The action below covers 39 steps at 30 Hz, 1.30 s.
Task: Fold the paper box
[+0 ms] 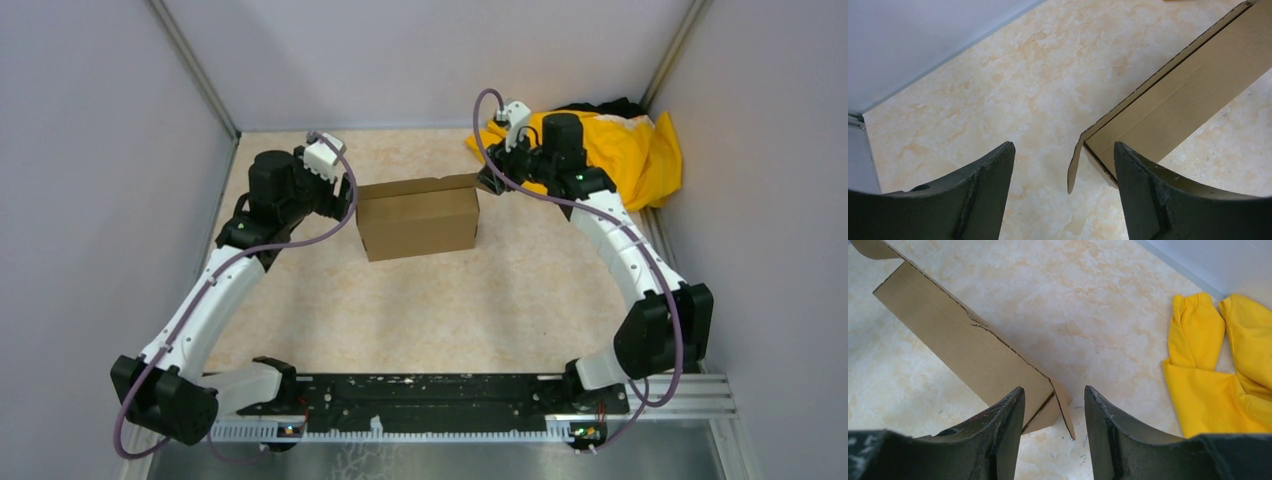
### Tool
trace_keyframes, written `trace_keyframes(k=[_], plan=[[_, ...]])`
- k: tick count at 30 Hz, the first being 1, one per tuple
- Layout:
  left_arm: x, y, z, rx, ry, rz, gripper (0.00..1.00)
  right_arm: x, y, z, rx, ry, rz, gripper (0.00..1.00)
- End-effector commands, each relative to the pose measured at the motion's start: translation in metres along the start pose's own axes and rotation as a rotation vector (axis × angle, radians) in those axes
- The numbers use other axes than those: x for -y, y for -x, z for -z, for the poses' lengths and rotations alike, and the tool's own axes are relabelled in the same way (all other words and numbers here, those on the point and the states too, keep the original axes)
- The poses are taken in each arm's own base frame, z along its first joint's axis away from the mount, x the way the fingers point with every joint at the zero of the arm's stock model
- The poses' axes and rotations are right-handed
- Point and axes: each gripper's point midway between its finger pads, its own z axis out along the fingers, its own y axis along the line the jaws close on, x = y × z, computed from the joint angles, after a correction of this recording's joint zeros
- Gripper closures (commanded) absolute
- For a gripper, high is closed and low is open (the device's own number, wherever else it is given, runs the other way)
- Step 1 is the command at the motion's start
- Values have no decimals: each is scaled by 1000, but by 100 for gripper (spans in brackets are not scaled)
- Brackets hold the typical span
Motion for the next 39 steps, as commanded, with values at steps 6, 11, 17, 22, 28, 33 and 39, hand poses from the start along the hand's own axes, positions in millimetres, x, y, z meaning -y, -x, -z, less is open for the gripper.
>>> trace_keyframes(k=[6,11,17,22,28,33,39], plan=[[-9,4,3,-12,13,-5,29,-2,26,0,54,32,48,55],[-9,2,3,-19,17,-2,29,-2,23,-2,48,37,42,55],[-15,-1,1,-29,36,-4,32,-1,21,-5,38,39,35,58],[-16,-3,-2,-36,33,2,34,0,18,-6,30,38,31,60],[-14,-4,-3,-36,24,8,35,-1,17,-8,27,42,29,62],[-15,-7,-4,-52,26,14,37,-1,16,-10,22,39,29,64],[-15,-9,-4,-62,31,16,41,1,16,-8,16,22,32,65]])
